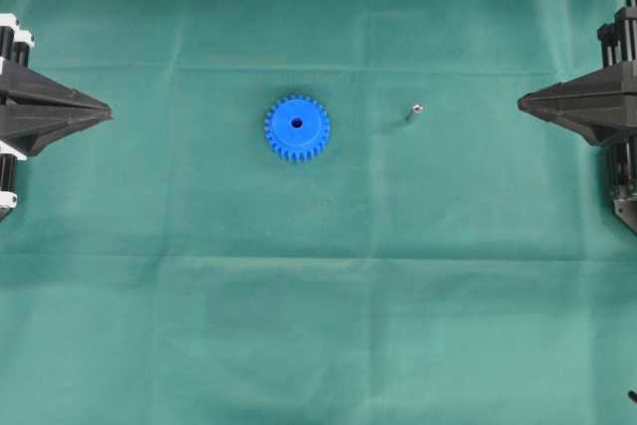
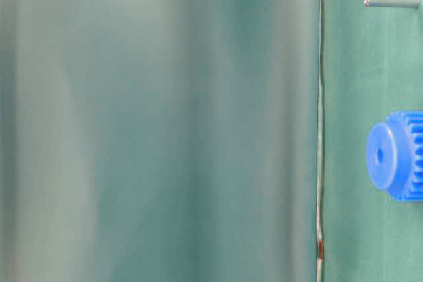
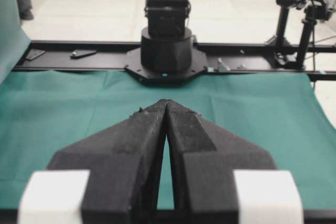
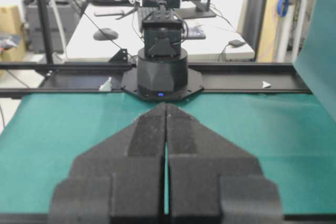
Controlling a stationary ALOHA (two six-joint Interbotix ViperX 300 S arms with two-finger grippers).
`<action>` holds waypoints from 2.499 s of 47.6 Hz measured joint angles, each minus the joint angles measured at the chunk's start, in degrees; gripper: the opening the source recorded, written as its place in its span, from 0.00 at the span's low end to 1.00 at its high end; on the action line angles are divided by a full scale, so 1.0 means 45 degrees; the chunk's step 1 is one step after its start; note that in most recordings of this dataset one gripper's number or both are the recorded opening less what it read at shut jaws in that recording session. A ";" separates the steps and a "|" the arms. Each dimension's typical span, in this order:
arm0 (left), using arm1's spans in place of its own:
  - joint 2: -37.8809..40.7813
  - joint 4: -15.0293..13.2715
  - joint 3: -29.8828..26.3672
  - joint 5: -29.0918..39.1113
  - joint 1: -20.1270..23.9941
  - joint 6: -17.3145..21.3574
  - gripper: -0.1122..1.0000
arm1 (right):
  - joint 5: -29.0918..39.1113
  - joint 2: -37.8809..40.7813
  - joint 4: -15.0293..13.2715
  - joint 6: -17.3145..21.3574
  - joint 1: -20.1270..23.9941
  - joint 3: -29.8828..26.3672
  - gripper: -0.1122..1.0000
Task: Insert the shaft placed at a random location into the center hole of the medium gear at another random location.
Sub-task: 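Move the right gripper toward the silver shaft right of the gear, then lower the right gripper over the shaft and close on it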
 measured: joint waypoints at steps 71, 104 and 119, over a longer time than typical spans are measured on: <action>-0.0039 0.0117 -0.0039 0.1133 -0.0195 -0.0176 0.10 | -0.3184 0.9863 0.0137 -0.0020 -0.2988 0.0273 0.85; -0.0020 0.0137 -0.0039 0.1426 -0.0195 -0.0176 0.10 | -0.4219 1.1621 0.0371 -0.0039 -0.2988 -0.0020 0.83; -0.0020 0.0137 -0.0039 0.1543 -0.0195 -0.0195 0.10 | -0.4219 1.1855 0.0254 -0.0039 -0.2988 -0.0059 0.23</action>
